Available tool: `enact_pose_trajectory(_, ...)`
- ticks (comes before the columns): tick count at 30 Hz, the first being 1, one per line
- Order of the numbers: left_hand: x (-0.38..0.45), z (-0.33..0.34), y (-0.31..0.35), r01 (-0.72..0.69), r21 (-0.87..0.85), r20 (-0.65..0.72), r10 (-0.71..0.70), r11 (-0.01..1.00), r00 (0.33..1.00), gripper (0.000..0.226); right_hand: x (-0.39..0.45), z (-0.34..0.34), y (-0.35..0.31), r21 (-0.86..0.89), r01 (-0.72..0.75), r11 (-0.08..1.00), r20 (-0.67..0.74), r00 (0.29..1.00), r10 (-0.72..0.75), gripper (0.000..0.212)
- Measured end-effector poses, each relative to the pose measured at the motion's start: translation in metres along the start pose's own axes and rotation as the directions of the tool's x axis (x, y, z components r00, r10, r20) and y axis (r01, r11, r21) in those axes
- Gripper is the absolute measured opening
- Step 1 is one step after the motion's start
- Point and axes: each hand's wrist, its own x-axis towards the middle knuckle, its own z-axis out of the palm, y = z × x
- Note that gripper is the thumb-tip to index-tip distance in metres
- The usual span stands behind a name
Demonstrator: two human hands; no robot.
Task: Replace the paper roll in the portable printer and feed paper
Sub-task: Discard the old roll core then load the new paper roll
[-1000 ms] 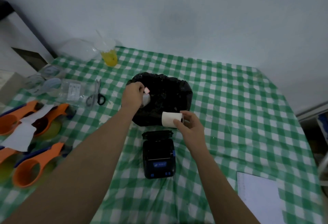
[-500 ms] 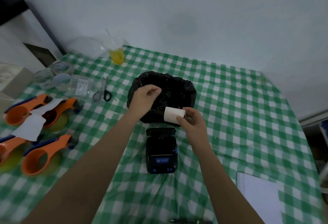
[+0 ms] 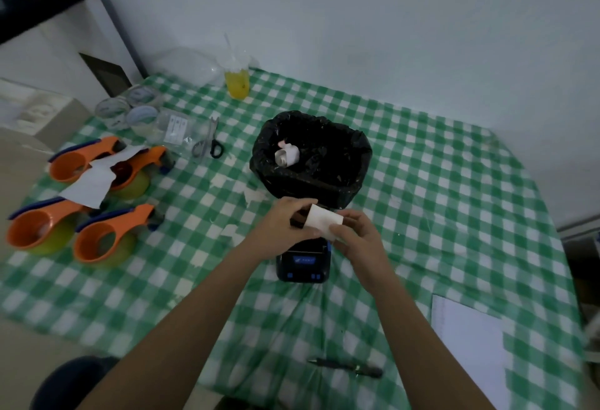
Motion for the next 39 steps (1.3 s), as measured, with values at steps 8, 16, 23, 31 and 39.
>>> enact_pose_trajectory(8,-0.020,0.016,-0.038,0.003,0.124,0.054,-0.010,0.992,0.998,0.045,0.000,-0.005,0.033,-0.590,0.117,0.799,0.167,0.986,-0.021,0.037)
enact_pose_trajectory(16,-0.021,0.016,-0.058,0.129,0.056,-0.075,-0.124,0.990,0.989,0.045,0.036,0.009,0.053,-0.834,0.317,0.452,0.232,0.944,-0.235,0.038)
enact_pose_trajectory(23,-0.016,0.009,-0.070,0.123,0.010,-0.174,-0.119,0.992,0.978,0.030,0.056,0.002,0.064,-0.878,0.300,0.374,0.242,0.951,-0.194,0.037)
enact_pose_trajectory(31,-0.004,0.007,-0.067,0.117,-0.024,-0.184,-0.119,0.993,0.976,0.026,0.064,0.003,0.072,-0.918,0.302,0.257,0.231,0.934,-0.272,0.026)
enact_pose_trajectory(39,0.002,0.007,-0.065,0.094,-0.032,-0.206,-0.098,0.995,0.974,0.025,0.062,0.008,0.078,-0.891,0.429,0.148,0.365,0.871,-0.328,0.012)
